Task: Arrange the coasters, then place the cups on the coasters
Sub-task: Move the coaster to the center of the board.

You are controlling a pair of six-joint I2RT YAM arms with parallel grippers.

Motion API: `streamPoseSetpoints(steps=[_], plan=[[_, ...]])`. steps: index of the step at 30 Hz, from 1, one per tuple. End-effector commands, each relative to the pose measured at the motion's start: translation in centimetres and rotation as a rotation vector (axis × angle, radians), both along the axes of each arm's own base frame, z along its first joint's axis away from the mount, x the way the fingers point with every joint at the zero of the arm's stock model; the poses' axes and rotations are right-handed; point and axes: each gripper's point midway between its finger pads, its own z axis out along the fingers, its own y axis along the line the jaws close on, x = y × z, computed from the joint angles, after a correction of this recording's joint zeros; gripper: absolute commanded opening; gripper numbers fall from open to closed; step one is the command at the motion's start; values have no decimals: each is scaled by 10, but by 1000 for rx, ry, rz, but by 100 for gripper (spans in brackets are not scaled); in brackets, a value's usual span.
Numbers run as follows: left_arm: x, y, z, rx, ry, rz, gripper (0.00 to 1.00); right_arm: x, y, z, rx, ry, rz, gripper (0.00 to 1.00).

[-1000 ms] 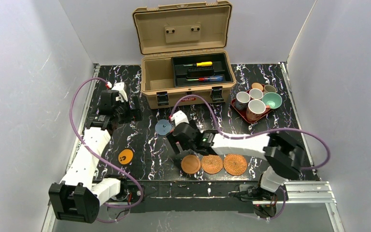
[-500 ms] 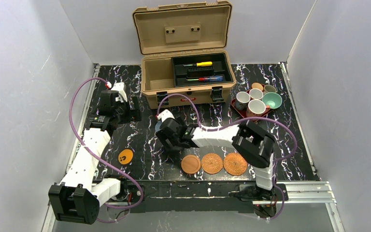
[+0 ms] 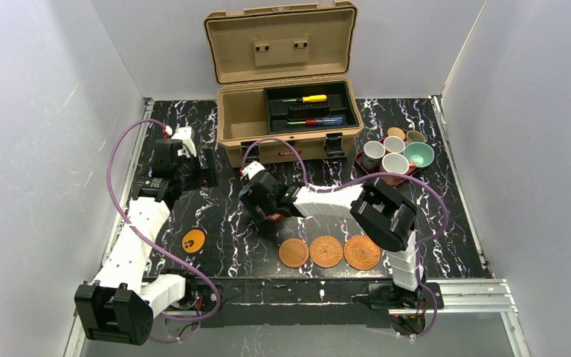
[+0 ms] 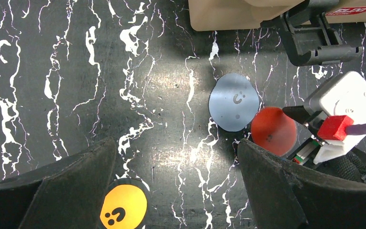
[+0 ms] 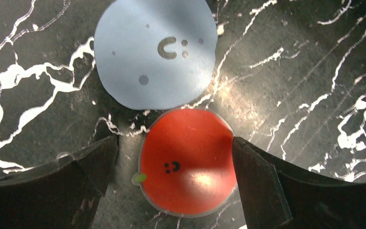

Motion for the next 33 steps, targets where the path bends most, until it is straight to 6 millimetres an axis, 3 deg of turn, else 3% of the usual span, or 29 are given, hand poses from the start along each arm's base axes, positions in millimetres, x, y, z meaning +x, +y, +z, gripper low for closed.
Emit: streamPoseSetpoints(steps=[1, 12, 23, 33], plan=[[0, -3, 6, -4, -18, -26, 98, 11, 13, 6, 34, -10, 41, 98], [1, -6, 3, -11, -8, -39, 98, 15, -2, -7, 31, 53, 37, 98], [1, -6, 1, -11, 0, -40, 98, 1, -29, -31, -20, 124, 14, 94], [2, -5, -1, -6, 12, -38, 98, -15, -58, -28, -35, 118, -18, 87]])
